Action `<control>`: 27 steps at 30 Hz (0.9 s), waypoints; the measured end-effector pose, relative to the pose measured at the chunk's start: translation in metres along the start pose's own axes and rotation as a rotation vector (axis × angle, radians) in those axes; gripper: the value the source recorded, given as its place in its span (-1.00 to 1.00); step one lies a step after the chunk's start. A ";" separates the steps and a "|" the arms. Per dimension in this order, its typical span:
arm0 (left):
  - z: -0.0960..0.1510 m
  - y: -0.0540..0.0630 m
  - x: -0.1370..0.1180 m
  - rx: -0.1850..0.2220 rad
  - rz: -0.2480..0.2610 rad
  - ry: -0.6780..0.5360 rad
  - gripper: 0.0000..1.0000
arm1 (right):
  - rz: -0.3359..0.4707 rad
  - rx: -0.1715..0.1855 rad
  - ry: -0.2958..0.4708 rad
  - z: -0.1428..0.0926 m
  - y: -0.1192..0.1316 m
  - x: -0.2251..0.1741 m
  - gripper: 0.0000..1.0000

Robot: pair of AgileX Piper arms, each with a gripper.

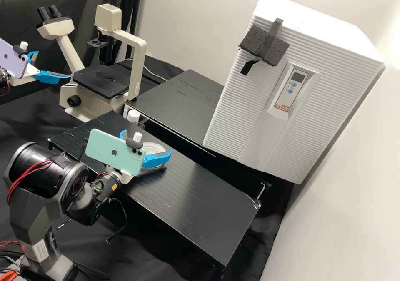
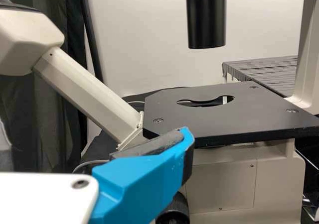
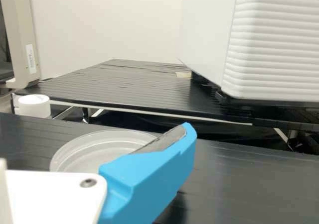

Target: Open the petri dish lid.

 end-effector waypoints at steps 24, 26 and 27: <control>0.000 0.000 0.000 0.000 0.000 0.000 1.00 | 0.059 0.007 -0.003 -0.002 0.010 -0.008 1.00; 0.000 0.000 0.000 0.000 0.000 0.000 1.00 | 0.057 0.003 -0.014 0.000 0.010 -0.007 1.00; 0.000 0.000 0.000 0.000 0.000 0.000 1.00 | 0.061 0.002 -0.022 0.002 0.010 -0.007 1.00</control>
